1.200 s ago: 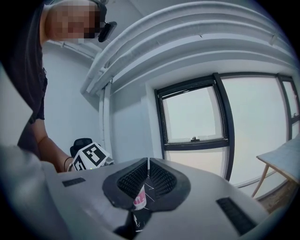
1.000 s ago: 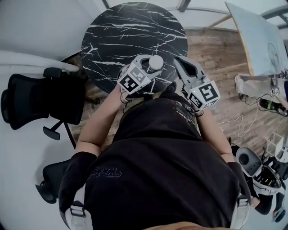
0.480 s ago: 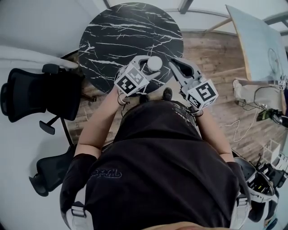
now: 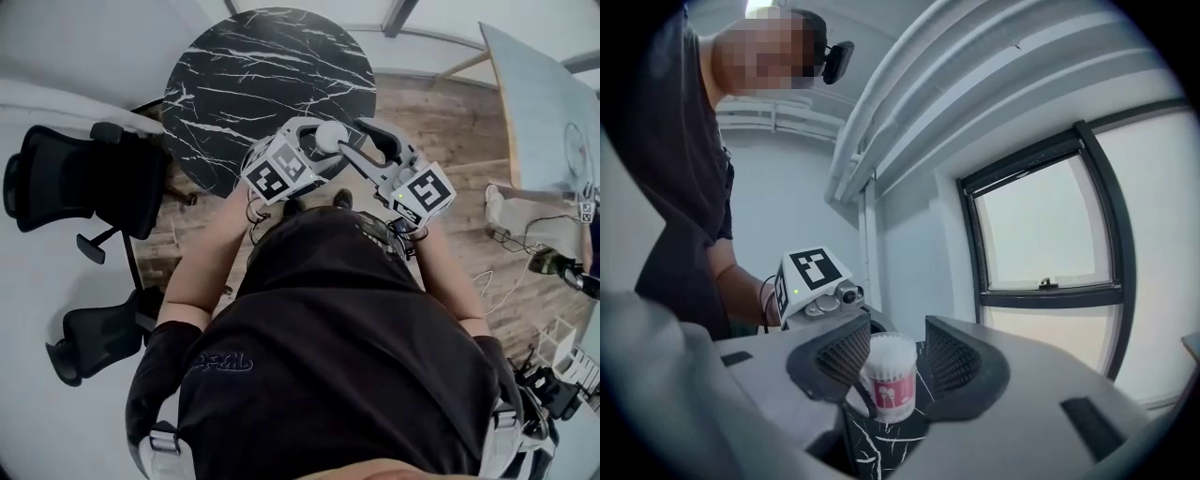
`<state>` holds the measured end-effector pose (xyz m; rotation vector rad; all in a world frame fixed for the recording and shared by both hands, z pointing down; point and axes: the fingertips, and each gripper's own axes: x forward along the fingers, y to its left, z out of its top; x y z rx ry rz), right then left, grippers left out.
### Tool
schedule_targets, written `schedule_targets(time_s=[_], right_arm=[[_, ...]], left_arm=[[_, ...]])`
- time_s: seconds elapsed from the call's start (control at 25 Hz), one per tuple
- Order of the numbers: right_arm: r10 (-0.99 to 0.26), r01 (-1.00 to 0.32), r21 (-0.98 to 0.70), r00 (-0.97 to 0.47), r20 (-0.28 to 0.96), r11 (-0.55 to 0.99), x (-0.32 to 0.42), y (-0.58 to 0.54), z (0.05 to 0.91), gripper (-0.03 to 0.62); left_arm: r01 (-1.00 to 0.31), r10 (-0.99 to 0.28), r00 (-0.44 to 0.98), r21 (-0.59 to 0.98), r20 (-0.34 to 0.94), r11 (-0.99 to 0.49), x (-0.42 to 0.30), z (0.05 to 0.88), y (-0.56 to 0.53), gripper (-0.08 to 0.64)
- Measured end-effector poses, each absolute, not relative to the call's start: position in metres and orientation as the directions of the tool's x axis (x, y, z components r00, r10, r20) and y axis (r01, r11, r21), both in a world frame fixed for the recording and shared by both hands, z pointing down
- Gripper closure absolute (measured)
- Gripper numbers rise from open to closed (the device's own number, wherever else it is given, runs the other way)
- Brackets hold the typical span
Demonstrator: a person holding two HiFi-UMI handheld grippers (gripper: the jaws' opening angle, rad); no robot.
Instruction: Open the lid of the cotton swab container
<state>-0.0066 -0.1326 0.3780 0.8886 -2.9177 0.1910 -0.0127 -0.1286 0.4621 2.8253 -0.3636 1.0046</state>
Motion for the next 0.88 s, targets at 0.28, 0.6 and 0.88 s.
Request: schedule_targets(time_s=[0.28,0.6,0.88], right_arm=[[-0.395,-0.4,-0.007,-0.909,0.135,0.917,0.013,-0.12,0.376,0.367],[-0.301,-0.311,-0.041,-0.941,0.153,0.95,0.031,-0.114,0.384,0.34],[-0.27,-0.276,-0.018,-0.951,0.153,0.961,0.034,-0.114,0.384,0.331]], left_arm=[[-0.29,-0.198,0.732,0.035,0.652,-0.956,0.02,0.459,-0.12,0.296],[-0.315,-0.218,0.728,0.035,0.65,-0.949,0.055,0.457,-0.115,0.296],[-0.312,-0.215,0.721,0.032,0.658,-0.949,0.065,0.452,-0.114,0.296]])
